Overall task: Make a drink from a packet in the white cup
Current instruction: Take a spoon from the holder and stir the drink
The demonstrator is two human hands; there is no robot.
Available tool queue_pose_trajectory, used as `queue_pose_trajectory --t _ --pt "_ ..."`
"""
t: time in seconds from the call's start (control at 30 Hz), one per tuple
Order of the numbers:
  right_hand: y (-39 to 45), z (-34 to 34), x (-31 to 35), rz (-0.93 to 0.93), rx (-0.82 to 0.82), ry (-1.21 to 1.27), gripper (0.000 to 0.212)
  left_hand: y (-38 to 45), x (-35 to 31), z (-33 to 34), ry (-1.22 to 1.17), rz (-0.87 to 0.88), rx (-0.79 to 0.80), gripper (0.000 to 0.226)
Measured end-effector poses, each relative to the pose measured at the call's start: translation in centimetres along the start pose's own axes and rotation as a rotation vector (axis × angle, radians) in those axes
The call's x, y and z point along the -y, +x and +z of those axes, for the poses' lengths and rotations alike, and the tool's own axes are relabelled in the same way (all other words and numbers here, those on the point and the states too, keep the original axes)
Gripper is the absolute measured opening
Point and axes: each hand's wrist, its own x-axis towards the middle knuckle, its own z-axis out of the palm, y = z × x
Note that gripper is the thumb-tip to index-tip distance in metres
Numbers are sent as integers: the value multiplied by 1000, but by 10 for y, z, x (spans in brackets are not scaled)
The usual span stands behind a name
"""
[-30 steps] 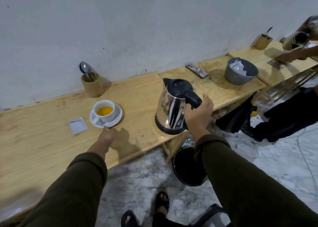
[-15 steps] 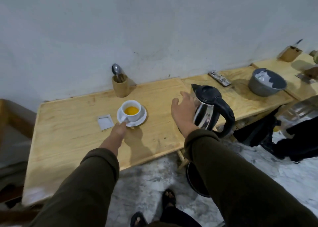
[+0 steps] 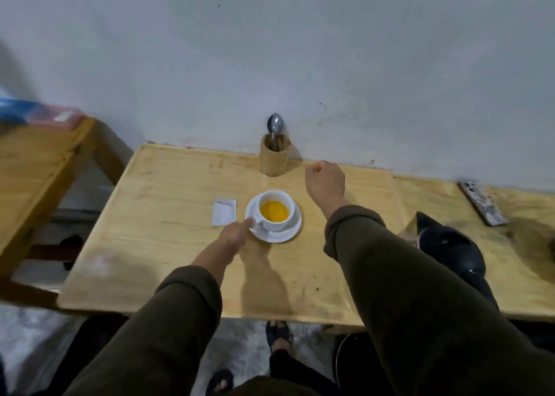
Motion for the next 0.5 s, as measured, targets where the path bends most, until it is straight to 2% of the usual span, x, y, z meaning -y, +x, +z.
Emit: queue_pose_trajectory --t 0.07,0.17,0.33,0.5 --pt "26 9 7 -43 21 -34 33 -7 -8 5 -9 -7 11 47" --pt "61 24 20 -72 66 -14 32 0 -12 8 -46 -1 6 48" --pt "101 49 41 50 123 112 34 0 -16 13 -93 8 -25 21" --pt "120 64 42 89 103 -6 39 -2 -15 13 -126 21 -5 34"
